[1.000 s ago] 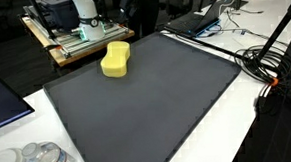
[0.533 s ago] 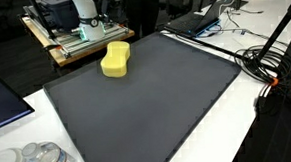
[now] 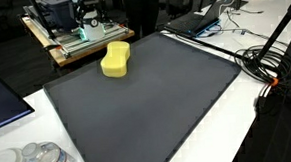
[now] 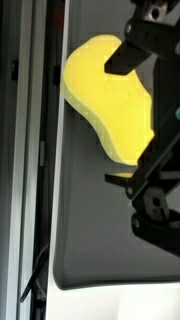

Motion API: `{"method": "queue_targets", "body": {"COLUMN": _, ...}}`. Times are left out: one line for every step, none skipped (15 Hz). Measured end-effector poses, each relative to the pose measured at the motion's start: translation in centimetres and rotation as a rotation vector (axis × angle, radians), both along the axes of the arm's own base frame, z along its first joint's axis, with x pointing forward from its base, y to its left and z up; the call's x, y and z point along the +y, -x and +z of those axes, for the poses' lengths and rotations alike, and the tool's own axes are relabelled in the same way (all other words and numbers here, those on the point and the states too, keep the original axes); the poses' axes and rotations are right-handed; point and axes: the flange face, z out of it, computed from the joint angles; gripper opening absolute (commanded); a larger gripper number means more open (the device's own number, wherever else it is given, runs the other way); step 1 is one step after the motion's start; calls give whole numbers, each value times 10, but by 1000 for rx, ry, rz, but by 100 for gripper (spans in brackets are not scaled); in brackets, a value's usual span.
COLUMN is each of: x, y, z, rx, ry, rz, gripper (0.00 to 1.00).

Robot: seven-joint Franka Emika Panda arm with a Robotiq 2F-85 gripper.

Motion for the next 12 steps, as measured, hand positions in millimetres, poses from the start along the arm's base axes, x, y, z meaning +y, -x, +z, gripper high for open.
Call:
{"method": "queue_targets", "body": {"x": -2, "y": 0, "z": 0, "rx": -4, "ry": 2, "rz": -7, "gripper": 100}}
{"method": "queue_targets", "body": {"x": -1, "y": 0, "z": 0, "rx": -5, "ry": 4, "rz": -10, "gripper": 100}}
{"method": "queue_targets", "body": {"x": 0, "y": 0, "z": -1, "rx": -5, "ry": 5, "rz": -11, "gripper": 100}}
{"method": "queue_targets", "body": {"x": 1, "y": 0, "z": -1, "rx": -5, "ry": 5, "rz": -11, "gripper": 100}}
{"method": "queue_targets", "body": {"x": 0, "y": 1, "z": -2, "rx": 7, "ry": -11, "rz": -7, "gripper": 100}}
{"method": "queue_targets", "body": {"x": -4, "y": 2, "z": -3, "rx": 23, "ry": -36, "rz": 0, "gripper": 100}}
{"method": "queue_targets", "body": {"x": -12, "y": 4, "z": -6, "rx": 44, "ry": -70, "rz": 8, "gripper": 100}}
{"method": "queue_targets", "body": {"x": -22, "y": 5, "z": -9, "rx": 64, "ry": -113, "rz": 18, "gripper": 100}}
{"method": "queue_targets", "body": {"x": -33, "y": 7, "z": -13, "rx": 82, "ry": -158, "rz": 27, "gripper": 100}}
{"method": "queue_targets", "body": {"x": -45, "y": 8, "z": -16, "rx": 95, "ry": -204, "rz": 36, "gripper": 100}}
{"method": "queue_targets", "body": {"x": -57, "y": 10, "z": -19, "rx": 104, "ry": -252, "rz": 42, "gripper": 100}}
{"method": "queue_targets", "body": {"x": -70, "y": 12, "z": -23, "rx": 111, "ry": -295, "rz": 44, "gripper": 100}}
